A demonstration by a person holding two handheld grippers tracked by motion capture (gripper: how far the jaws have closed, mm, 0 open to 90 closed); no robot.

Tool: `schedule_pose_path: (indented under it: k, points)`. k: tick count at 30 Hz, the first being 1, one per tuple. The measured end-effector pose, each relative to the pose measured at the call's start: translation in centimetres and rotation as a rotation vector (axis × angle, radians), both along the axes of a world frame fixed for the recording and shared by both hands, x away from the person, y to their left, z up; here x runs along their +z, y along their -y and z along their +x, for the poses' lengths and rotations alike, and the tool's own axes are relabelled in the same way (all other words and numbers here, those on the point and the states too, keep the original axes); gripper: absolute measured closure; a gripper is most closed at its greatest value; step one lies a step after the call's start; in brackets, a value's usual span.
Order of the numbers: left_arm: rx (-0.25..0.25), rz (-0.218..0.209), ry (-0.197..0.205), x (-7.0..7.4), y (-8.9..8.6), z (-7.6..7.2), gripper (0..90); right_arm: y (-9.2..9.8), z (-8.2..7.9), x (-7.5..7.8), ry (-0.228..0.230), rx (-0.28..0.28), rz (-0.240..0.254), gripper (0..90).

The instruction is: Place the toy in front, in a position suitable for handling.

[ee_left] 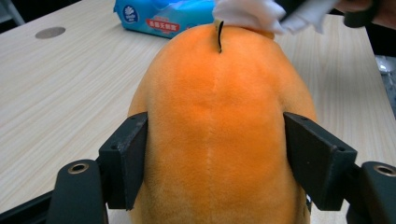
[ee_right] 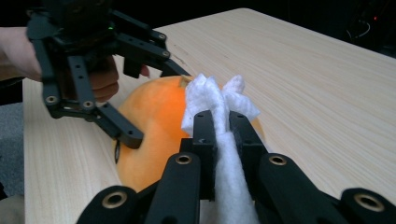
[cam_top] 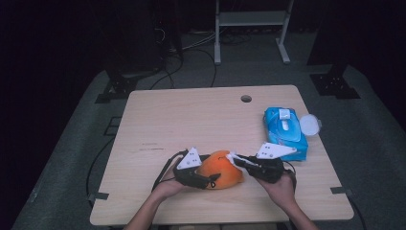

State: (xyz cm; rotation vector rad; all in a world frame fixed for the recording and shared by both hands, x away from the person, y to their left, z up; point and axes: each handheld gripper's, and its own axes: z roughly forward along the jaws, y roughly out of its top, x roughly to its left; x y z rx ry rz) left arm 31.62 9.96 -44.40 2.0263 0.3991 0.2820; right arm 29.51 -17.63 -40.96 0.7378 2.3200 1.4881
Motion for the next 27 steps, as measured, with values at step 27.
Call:
schedule_pose_path:
  k: [27]
  points:
    - [-0.009, -0.004, 0.001, 0.2, 0.6, -0.4, 27.0, 0.6, 0.3, 0.4, 0.02, -0.026, -0.034, 81.8]
